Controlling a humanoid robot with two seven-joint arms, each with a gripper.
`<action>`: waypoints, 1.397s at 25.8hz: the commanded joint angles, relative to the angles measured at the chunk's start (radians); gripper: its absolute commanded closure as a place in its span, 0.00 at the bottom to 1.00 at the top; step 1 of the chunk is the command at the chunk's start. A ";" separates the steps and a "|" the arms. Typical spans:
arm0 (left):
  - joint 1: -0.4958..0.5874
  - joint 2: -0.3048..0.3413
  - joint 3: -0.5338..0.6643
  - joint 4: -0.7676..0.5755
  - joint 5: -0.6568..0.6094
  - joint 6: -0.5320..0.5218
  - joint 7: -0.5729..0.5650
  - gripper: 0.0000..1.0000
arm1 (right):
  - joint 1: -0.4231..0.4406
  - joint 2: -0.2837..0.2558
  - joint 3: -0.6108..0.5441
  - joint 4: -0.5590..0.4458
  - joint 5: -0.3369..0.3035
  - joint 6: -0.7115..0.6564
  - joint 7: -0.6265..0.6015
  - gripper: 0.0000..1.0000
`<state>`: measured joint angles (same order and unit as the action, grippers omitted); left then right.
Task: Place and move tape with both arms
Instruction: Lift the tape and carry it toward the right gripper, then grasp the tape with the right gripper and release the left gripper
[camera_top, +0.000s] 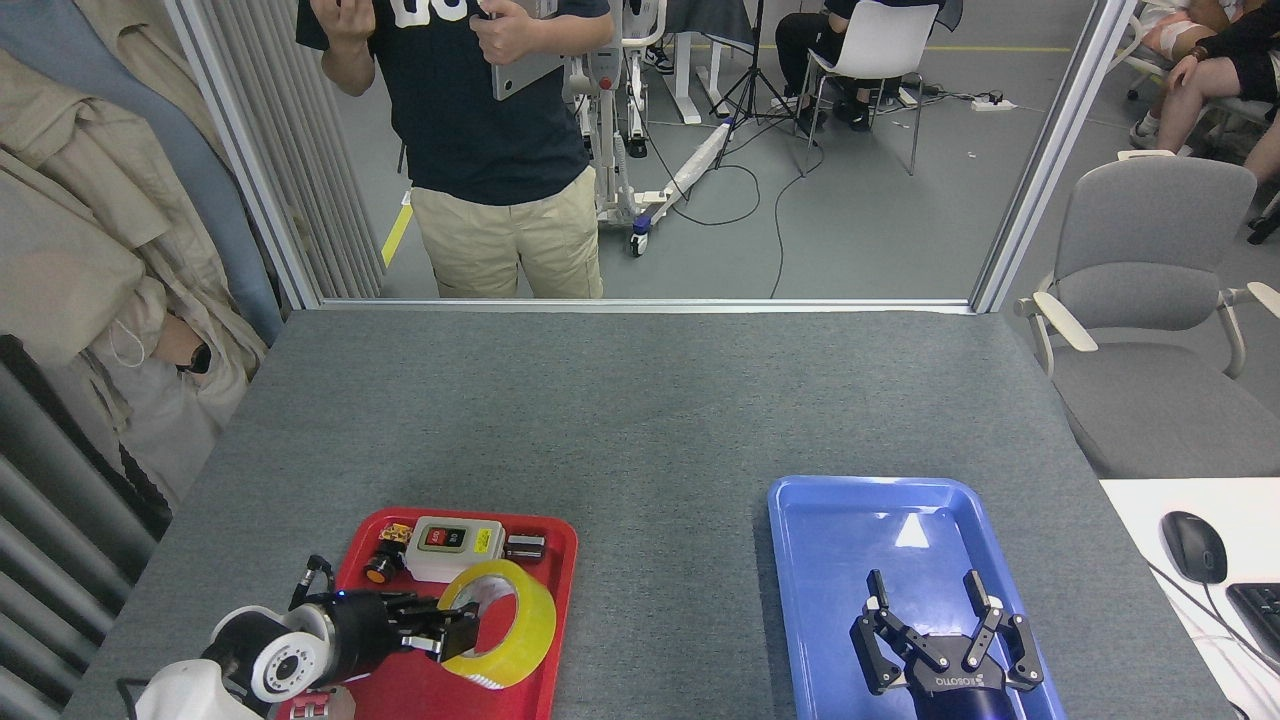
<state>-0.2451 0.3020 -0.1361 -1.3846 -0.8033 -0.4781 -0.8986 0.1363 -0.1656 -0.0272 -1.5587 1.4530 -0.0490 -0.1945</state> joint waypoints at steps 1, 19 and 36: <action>-0.045 -0.026 0.067 0.081 0.346 -0.289 0.020 1.00 | 0.000 -0.002 0.000 -0.001 0.000 -0.011 0.004 0.02; -0.052 -0.285 0.007 0.401 0.541 -0.307 0.018 1.00 | -0.017 -0.038 0.059 -0.018 -0.002 -0.736 -0.045 0.01; -0.048 -0.290 -0.040 0.392 0.547 -0.307 0.020 1.00 | -0.047 0.020 0.202 0.003 0.024 -0.736 0.003 0.07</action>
<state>-0.2930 0.0139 -0.1690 -0.9898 -0.2562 -0.7857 -0.8789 0.0855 -0.1477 0.1737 -1.5590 1.4795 -0.7856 -0.2129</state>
